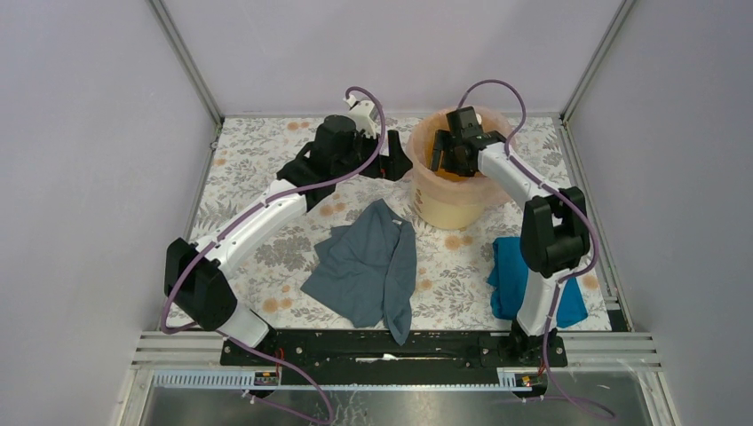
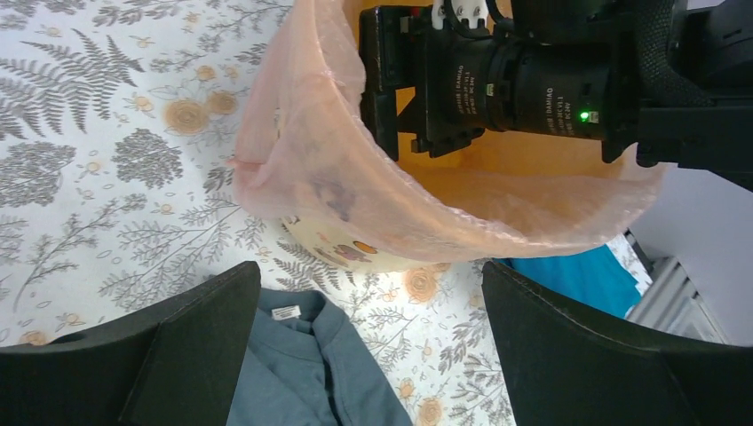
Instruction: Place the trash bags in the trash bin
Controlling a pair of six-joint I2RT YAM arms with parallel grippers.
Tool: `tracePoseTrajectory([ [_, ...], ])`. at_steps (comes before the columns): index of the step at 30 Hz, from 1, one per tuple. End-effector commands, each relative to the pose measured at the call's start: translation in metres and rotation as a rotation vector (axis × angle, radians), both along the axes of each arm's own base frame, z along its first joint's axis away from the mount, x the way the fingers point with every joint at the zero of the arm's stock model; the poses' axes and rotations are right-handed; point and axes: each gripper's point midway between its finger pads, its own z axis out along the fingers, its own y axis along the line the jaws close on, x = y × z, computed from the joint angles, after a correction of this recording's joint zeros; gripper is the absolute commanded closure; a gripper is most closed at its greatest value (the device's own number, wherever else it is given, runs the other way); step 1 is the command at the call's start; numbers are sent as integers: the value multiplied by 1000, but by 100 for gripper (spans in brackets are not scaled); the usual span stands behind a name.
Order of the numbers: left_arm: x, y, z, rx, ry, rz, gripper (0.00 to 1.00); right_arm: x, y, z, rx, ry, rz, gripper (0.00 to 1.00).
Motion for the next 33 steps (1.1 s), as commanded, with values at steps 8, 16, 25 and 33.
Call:
tracePoseTrajectory([
  [8, -5, -18, 10, -92, 11, -75, 1, -23, -14, 94, -50, -167, 27, 29],
  [16, -1, -14, 6, -67, 1, -53, 1, -53, -14, 145, -12, -253, 126, 23],
  [25, 1, -8, 11, -53, -21, -28, 1, -63, -97, 176, -178, -342, -63, 13],
  [33, 3, 0, 19, -41, -56, 7, 1, -65, -103, 150, 27, -329, -98, 14],
])
